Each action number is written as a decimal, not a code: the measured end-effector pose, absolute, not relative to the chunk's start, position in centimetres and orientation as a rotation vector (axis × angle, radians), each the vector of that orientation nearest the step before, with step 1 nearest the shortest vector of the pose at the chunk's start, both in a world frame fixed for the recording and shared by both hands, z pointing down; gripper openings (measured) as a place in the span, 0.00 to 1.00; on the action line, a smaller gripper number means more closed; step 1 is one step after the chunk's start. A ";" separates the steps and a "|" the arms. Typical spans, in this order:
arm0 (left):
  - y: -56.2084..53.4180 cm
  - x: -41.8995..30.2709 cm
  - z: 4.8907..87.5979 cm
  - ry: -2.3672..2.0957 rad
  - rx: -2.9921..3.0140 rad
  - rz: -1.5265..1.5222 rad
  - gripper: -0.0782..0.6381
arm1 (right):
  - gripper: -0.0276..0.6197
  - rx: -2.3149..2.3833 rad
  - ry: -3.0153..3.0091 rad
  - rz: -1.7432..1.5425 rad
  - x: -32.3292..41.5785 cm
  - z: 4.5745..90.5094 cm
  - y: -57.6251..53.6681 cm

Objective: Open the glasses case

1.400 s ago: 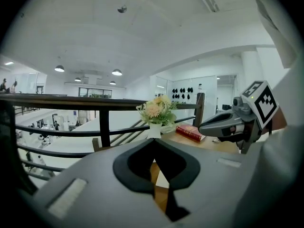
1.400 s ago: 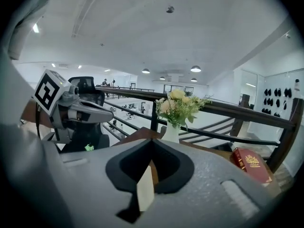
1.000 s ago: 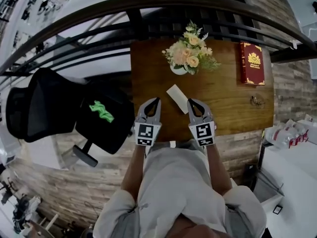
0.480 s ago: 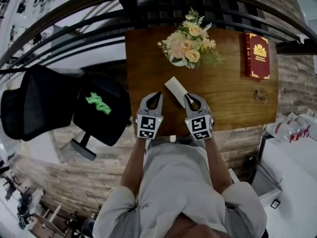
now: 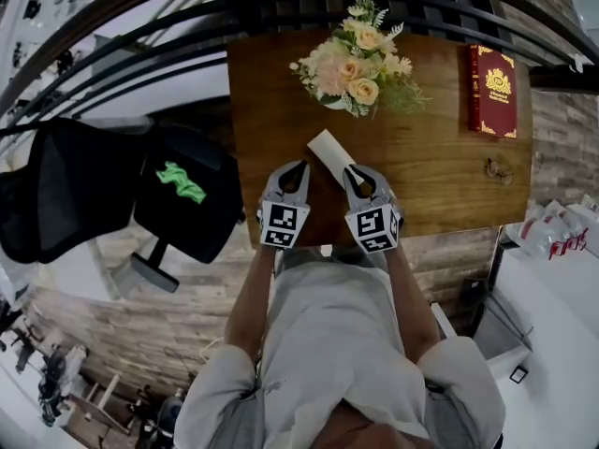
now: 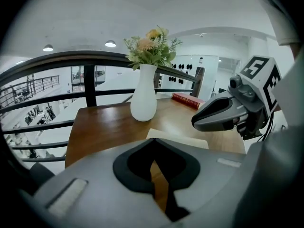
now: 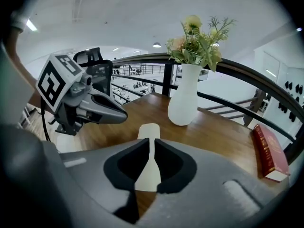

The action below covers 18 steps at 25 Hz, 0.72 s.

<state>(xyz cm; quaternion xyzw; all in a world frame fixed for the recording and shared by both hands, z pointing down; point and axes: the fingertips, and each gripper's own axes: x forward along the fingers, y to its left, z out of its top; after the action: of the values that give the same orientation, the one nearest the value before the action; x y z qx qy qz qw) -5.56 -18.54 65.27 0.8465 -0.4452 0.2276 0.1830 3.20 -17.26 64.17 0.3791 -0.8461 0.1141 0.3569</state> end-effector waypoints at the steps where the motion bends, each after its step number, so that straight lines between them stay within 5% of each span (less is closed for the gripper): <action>1: -18.5 -5.4 65.5 -1.249 2.387 0.648 0.14 | 0.10 0.975 -2.183 0.293 3.2 64.3 -17.3; 8: -18.3 -4.8 67.3 -1.206 2.370 0.702 0.14 | 0.15 0.943 -2.161 0.295 3.1 65.7 -17.1; 18: -18.5 -4.1 68.8 -1.164 2.346 0.757 0.14 | 0.36 0.879 -2.114 0.303 2.7 67.9 -16.8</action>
<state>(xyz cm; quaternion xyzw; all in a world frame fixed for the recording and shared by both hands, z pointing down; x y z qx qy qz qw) -4.10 -18.52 68.75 0.8421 -0.4179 0.2718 0.2059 2.70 -16.77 67.90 0.3482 -0.8372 0.1200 0.4042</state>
